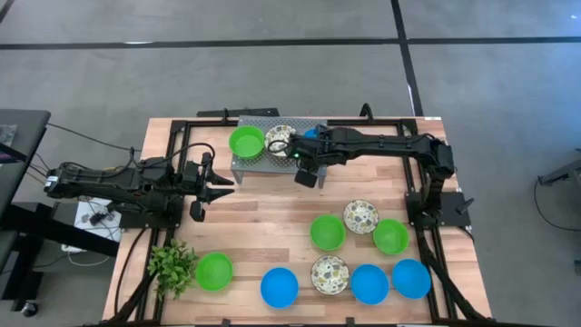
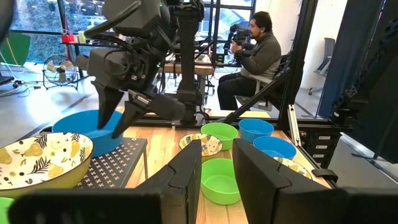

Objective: Pick & Place Mini bowls
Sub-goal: Stack the green bowl on top of the other green bowl on the shelf

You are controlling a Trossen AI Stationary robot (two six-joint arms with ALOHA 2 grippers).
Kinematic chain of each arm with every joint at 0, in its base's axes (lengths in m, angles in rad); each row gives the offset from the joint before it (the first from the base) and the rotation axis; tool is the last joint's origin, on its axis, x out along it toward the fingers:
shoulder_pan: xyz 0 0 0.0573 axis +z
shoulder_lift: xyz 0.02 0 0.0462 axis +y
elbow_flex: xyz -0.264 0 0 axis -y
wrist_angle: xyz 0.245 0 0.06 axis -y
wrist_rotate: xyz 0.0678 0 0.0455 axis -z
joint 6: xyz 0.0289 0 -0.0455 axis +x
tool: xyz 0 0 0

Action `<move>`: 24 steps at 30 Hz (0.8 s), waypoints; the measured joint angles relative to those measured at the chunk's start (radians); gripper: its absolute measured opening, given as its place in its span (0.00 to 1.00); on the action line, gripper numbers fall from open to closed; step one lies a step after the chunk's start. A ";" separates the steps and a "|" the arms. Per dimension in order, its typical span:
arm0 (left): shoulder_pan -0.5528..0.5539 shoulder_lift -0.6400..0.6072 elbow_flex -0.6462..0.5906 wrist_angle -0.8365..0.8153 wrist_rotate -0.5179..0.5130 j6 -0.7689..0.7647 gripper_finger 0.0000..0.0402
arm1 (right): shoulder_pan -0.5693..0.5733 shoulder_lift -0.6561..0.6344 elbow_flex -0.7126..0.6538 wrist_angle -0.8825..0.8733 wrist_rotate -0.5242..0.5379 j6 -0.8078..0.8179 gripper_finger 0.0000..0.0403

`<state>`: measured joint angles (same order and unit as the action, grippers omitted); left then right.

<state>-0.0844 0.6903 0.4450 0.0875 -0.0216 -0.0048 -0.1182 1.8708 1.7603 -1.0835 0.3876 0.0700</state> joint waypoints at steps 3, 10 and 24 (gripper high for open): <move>0.000 0.000 0.000 0.000 0.000 0.000 0.22 | 0.001 -0.001 0.000 0.000 0.039 -0.021 0.34; 0.000 0.000 0.000 0.000 0.000 0.000 0.22 | 0.001 -0.001 0.000 0.000 0.041 -0.026 0.37; 0.000 0.000 0.000 0.000 0.000 0.000 0.22 | 0.106 -0.003 0.216 -0.070 0.034 -0.017 0.36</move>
<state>-0.0841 0.6903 0.4450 0.0875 -0.0217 -0.0048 -0.0119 1.8679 1.9766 -1.1537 0.4220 0.0529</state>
